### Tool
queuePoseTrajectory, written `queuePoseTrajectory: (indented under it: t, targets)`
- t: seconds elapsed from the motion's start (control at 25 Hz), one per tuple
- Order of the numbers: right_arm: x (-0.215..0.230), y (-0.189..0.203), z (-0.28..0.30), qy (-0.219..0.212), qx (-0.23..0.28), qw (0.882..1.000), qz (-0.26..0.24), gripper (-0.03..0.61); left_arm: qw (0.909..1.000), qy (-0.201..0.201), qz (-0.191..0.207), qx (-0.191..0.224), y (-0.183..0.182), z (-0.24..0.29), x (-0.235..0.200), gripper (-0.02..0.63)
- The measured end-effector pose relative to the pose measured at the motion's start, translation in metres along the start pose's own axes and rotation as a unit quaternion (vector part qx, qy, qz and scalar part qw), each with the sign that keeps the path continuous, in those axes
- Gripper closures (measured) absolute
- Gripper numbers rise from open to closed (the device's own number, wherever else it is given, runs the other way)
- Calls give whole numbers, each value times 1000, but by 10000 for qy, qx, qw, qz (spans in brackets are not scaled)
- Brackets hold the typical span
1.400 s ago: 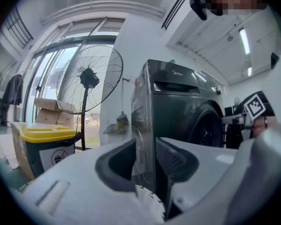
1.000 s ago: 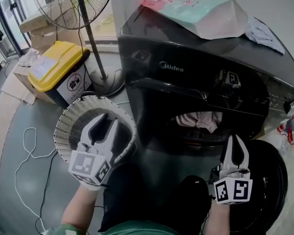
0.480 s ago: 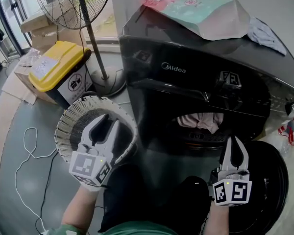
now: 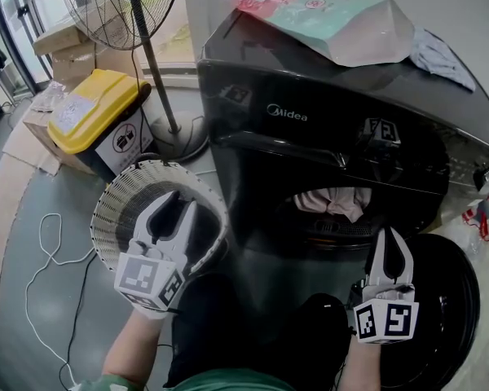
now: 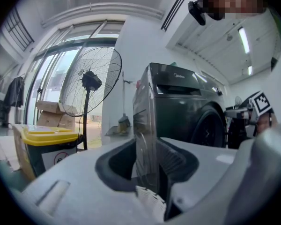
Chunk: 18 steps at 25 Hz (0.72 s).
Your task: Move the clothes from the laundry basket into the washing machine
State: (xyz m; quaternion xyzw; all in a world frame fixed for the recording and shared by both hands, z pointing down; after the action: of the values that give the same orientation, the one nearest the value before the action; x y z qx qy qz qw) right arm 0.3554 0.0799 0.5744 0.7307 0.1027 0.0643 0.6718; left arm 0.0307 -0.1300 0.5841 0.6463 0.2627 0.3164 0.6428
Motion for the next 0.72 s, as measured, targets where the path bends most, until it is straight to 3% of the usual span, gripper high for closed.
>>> queuePoseTrajectory:
  t: [0.72]
  targets:
    - [-2,-1,1,-59,-35,9999,-78,577,10000,-23,36,-36,0,2,-2,483]
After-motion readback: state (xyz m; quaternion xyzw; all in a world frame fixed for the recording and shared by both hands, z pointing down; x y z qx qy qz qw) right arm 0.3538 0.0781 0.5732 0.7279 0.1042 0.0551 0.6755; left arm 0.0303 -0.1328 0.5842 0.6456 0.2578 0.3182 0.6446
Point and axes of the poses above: the fingertips, and each gripper's own axes: z forward along the fingers, x to its right, y out of its underside, the point moved 7 cm from there along -z, backward along the fingers, and after that the axes turned 1 degree about z, right-handed, at the moved point
